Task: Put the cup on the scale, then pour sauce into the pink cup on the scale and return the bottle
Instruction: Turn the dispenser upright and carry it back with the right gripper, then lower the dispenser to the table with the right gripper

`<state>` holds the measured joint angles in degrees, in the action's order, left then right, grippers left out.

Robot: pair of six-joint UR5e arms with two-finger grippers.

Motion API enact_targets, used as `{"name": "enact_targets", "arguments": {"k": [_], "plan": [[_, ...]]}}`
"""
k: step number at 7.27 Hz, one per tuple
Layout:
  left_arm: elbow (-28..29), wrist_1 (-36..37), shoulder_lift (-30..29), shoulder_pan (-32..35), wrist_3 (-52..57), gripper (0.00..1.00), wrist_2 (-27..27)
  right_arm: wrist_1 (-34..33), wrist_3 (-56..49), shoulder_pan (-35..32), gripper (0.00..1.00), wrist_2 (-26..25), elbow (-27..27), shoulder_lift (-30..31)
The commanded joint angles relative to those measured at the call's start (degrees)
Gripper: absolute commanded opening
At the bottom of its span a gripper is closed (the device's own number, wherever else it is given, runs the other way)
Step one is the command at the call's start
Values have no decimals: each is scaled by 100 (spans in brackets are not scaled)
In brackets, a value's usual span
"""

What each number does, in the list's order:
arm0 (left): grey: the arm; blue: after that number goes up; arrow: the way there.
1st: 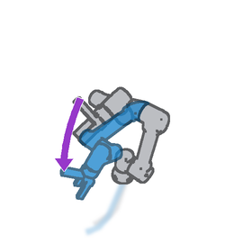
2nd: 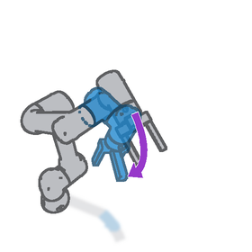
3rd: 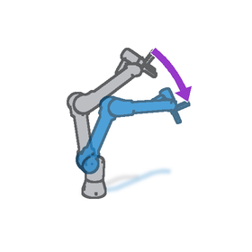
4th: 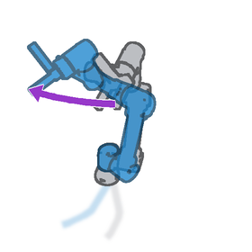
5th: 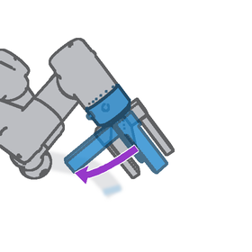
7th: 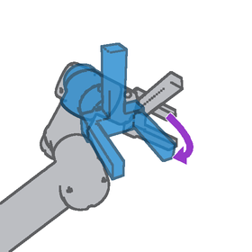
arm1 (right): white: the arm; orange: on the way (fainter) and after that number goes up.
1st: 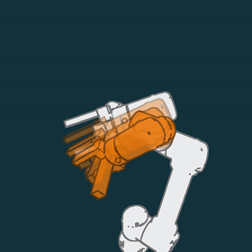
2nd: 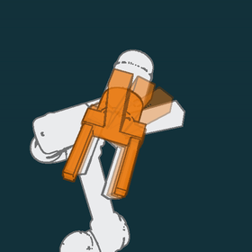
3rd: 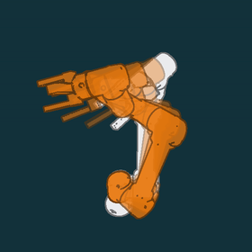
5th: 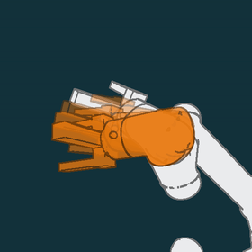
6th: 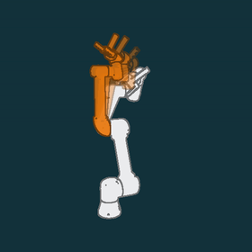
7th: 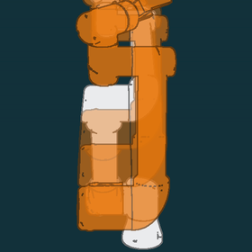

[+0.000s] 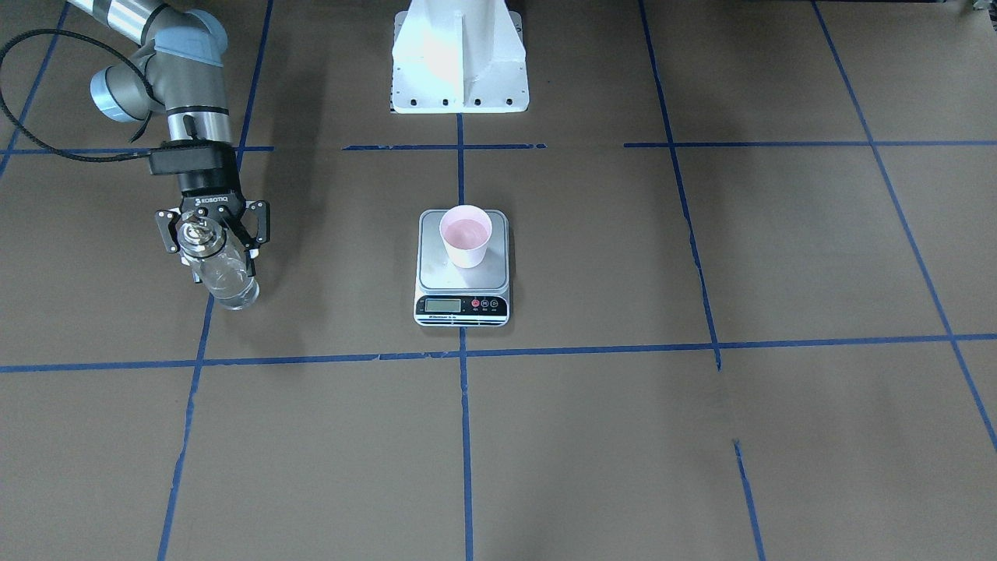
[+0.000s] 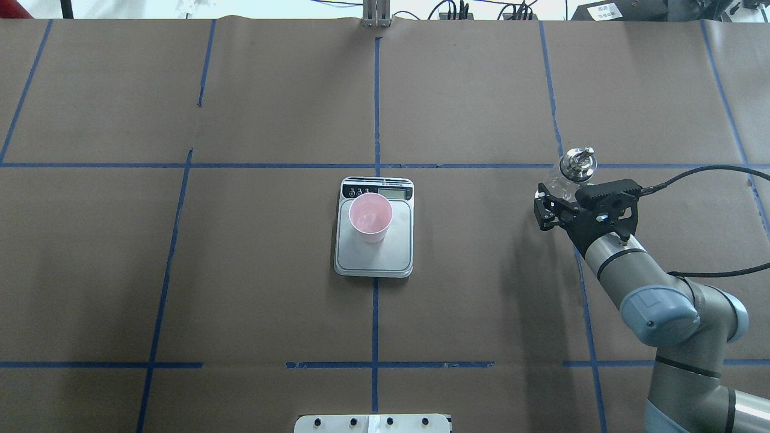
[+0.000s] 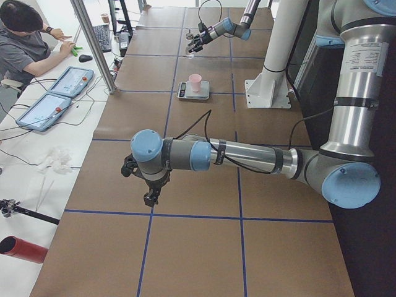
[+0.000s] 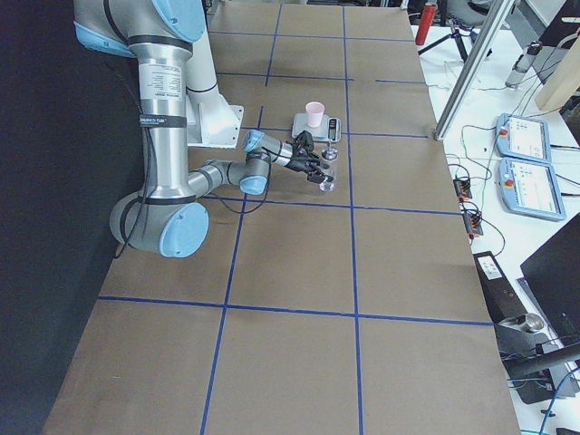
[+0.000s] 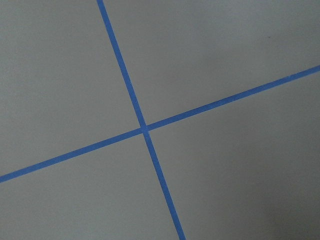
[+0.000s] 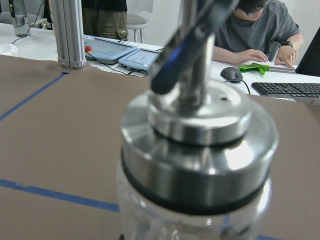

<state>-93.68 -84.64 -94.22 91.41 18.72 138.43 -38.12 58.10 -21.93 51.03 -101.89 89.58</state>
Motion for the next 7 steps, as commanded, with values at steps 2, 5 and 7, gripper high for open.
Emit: {"name": "enact_targets", "arguments": {"k": [2, 5, 7], "plan": [[-10, 0, -8, -9, 0, 100, 0, -237, 747, -30, 0, 423, -50, 86], [-1, 0, -9, -9, 0, 100, 0, -1004, 747, -22, 0, 442, -411, 77], [8, -9, -9, -18, -8, 100, 9, -1004, 765, -13, 0, 442, -402, 68]]}}
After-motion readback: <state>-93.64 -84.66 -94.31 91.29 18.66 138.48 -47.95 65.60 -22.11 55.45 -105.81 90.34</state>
